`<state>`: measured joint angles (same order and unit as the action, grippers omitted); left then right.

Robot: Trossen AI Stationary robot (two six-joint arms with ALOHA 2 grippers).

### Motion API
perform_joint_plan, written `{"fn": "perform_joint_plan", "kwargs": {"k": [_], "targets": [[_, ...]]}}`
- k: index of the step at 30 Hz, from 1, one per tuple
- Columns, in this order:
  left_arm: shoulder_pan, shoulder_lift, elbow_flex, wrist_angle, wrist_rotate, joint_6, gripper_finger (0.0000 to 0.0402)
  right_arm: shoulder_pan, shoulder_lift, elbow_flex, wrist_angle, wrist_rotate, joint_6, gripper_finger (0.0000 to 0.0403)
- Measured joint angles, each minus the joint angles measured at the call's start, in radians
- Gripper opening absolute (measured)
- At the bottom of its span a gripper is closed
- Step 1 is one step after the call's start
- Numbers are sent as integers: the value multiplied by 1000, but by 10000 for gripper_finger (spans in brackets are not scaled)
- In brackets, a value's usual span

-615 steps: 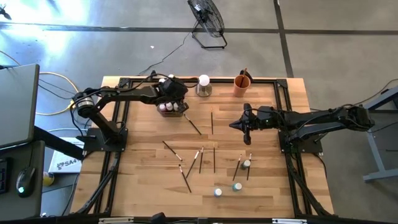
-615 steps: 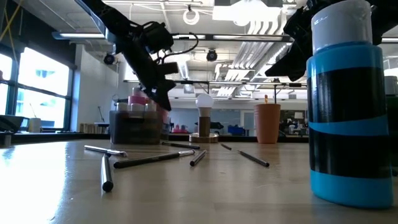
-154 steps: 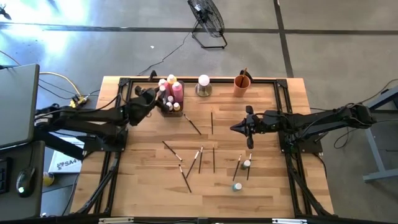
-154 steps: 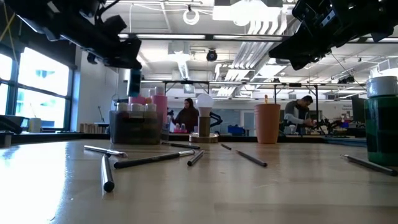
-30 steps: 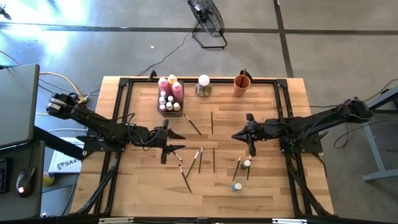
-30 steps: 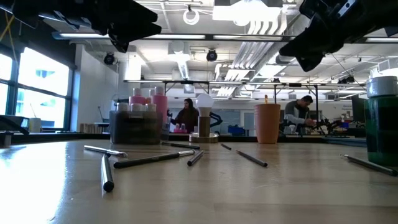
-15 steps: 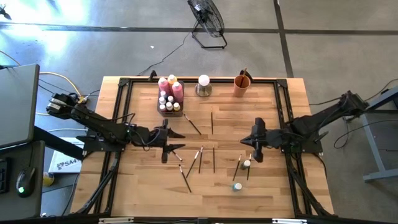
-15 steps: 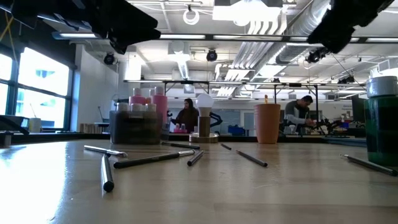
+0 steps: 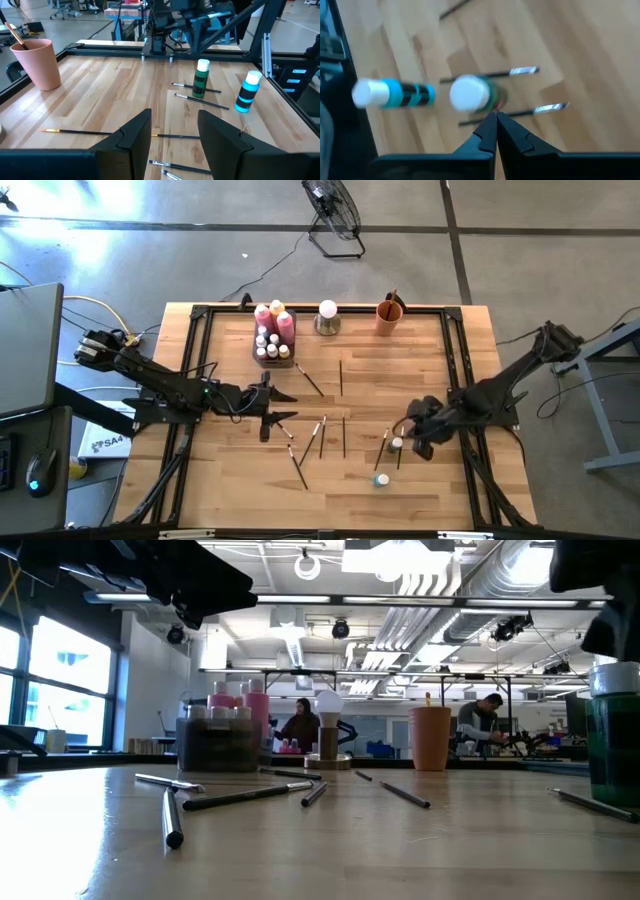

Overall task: Pick & Place Paint Supplies
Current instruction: Put the small green paint bottle into the gray bin

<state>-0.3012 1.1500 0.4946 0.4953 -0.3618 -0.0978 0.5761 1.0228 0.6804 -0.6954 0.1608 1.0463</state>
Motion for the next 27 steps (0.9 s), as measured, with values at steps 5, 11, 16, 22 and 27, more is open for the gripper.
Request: {"fn": "perform_joint_plan", "kwargs": {"k": [5, 11, 16, 22, 27], "targets": [[0, 0, 0, 0, 0, 0, 159, 73, 65, 0, 4, -6, 67, 4], [0, 0, 0, 0, 0, 0, 159, 152, 138, 0, 8, 59, 130, 4], [0, 0, 0, 0, 0, 0, 159, 203, 196, 0, 12, 109, 167, 3], [0, 0, 0, 0, 0, 0, 159, 253, 234, -1, 24, 130, 240, 3], [0, 0, 0, 0, 0, 0, 159, 308, 240, -6, 47, 190, 293, 3]]}}
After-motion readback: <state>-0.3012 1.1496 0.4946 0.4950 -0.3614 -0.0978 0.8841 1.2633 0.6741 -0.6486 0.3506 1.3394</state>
